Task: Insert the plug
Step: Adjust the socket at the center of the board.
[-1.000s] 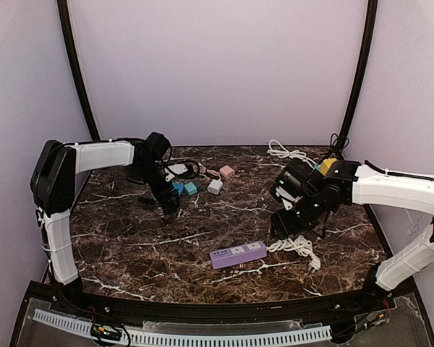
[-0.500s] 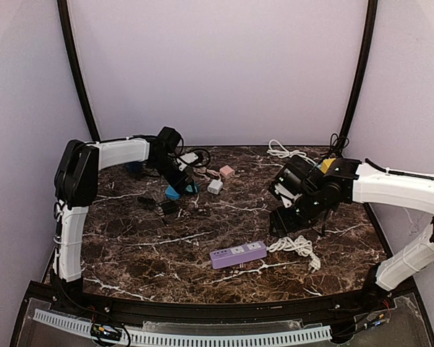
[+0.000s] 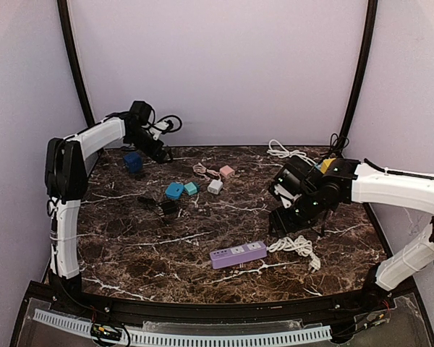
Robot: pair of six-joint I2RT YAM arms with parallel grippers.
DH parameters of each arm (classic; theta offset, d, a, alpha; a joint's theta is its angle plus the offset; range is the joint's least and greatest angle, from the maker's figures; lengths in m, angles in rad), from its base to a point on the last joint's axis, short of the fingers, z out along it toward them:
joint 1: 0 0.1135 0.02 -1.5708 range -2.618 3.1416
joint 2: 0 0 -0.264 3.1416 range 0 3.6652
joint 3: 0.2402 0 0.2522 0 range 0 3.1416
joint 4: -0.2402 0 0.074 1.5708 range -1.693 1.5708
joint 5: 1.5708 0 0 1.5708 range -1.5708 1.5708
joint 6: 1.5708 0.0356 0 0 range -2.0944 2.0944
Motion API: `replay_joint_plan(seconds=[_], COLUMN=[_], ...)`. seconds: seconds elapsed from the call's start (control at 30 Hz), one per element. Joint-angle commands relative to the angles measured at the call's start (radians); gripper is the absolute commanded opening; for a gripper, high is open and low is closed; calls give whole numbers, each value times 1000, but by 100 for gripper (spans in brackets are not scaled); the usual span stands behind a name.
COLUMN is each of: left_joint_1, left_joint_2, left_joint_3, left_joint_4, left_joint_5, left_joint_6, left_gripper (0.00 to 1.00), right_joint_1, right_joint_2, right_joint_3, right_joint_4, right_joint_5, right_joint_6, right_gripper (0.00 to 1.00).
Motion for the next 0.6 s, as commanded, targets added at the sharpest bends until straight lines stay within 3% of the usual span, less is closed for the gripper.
replay_joint_plan(seconds=[0.0,0.13,0.57], left_joint_1=[111,120,163], left_joint_2=[-15,23,190], left_joint_3=[57,87,276], left_joint_4=[-115,-179,-236], left_joint_5=[-107,-200,-372], left_joint_6=[28,105,89], left_gripper=[99,99,99], right_joint_1=[5,6,5], right_joint_2=[9,29,26], right_joint_3=[1,12,3], right_joint_4=[21,22,24], right_joint_5=[12,2,-12], right_joint_6=[-1,-8,0], right_gripper=[66,71,74])
